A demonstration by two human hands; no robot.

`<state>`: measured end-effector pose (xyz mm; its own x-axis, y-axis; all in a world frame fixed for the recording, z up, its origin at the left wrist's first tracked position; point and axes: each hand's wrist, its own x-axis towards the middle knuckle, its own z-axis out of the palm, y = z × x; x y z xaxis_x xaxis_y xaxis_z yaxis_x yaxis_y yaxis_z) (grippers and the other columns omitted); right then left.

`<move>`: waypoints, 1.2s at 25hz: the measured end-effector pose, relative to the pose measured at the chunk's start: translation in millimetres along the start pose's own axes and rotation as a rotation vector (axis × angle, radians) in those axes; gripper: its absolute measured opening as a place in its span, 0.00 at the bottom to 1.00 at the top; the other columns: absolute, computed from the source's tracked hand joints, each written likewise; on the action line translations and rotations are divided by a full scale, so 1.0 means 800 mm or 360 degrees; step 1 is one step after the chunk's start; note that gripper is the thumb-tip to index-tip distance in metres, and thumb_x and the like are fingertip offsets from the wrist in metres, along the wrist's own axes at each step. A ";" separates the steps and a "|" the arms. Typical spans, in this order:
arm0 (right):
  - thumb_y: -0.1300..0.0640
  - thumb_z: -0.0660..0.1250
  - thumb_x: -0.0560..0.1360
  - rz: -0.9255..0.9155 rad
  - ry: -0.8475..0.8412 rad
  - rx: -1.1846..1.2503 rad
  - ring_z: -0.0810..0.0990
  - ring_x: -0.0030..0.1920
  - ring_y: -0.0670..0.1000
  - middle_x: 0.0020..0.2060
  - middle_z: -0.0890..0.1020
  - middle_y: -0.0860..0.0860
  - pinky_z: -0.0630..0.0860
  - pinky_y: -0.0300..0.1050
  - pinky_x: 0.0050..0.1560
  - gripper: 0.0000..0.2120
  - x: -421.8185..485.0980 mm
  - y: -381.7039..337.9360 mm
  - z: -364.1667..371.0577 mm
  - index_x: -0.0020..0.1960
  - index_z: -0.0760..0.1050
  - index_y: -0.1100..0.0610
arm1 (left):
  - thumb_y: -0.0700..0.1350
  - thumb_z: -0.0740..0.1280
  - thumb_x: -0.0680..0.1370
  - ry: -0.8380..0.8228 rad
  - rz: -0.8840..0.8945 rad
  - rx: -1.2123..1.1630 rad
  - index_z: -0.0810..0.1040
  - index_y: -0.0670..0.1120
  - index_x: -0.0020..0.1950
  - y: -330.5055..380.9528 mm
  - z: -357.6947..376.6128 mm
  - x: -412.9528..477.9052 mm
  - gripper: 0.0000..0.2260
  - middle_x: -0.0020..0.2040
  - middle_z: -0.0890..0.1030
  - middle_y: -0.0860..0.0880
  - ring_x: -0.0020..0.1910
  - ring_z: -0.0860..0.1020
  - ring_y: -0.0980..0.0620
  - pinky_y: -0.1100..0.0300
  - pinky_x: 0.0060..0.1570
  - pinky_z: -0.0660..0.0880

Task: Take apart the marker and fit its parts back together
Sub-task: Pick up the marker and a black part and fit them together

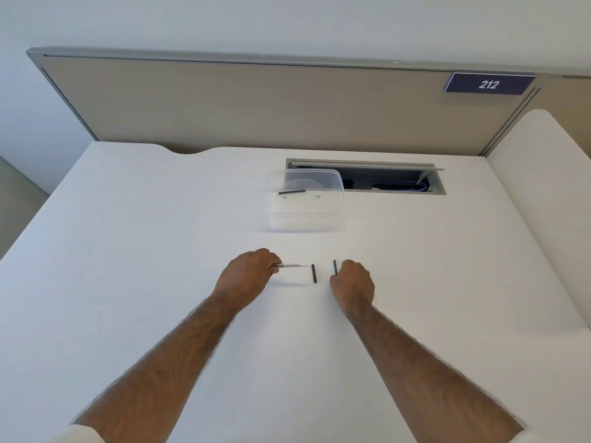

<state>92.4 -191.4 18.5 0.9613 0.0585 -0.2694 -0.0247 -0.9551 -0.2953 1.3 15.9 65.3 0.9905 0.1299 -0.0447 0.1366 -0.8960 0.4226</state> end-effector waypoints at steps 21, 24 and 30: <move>0.55 0.65 0.73 -0.0848 0.0053 0.0180 0.74 0.46 0.48 0.37 0.79 0.46 0.76 0.49 0.39 0.02 -0.013 -0.005 -0.048 0.43 0.74 0.54 | 0.46 0.63 0.83 0.0021 -0.0091 -0.0040 0.81 0.51 0.57 0.001 -0.017 0.007 0.08 0.49 0.81 0.54 0.49 0.78 0.50 0.51 0.47 0.77; 0.56 0.65 0.74 -0.0892 0.0072 0.0137 0.73 0.45 0.49 0.37 0.78 0.46 0.76 0.49 0.38 0.02 -0.014 -0.008 -0.047 0.43 0.73 0.54 | 0.46 0.63 0.83 0.0019 -0.0092 -0.0049 0.82 0.51 0.57 -0.001 -0.017 0.006 0.08 0.49 0.81 0.54 0.49 0.78 0.50 0.51 0.47 0.77; 0.58 0.63 0.74 -0.1065 0.0152 -0.0065 0.71 0.43 0.51 0.33 0.75 0.47 0.73 0.49 0.34 0.04 -0.010 -0.011 -0.052 0.40 0.70 0.55 | 0.45 0.63 0.83 0.0008 -0.0058 -0.0038 0.82 0.51 0.56 -0.003 -0.016 0.007 0.08 0.49 0.81 0.54 0.48 0.79 0.50 0.51 0.46 0.77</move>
<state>96.5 -195.7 60.9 0.7860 0.6168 0.0419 0.5926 -0.7325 -0.3351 6.1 23.9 75.8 0.9847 0.1648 -0.0557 0.1724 -0.8801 0.4424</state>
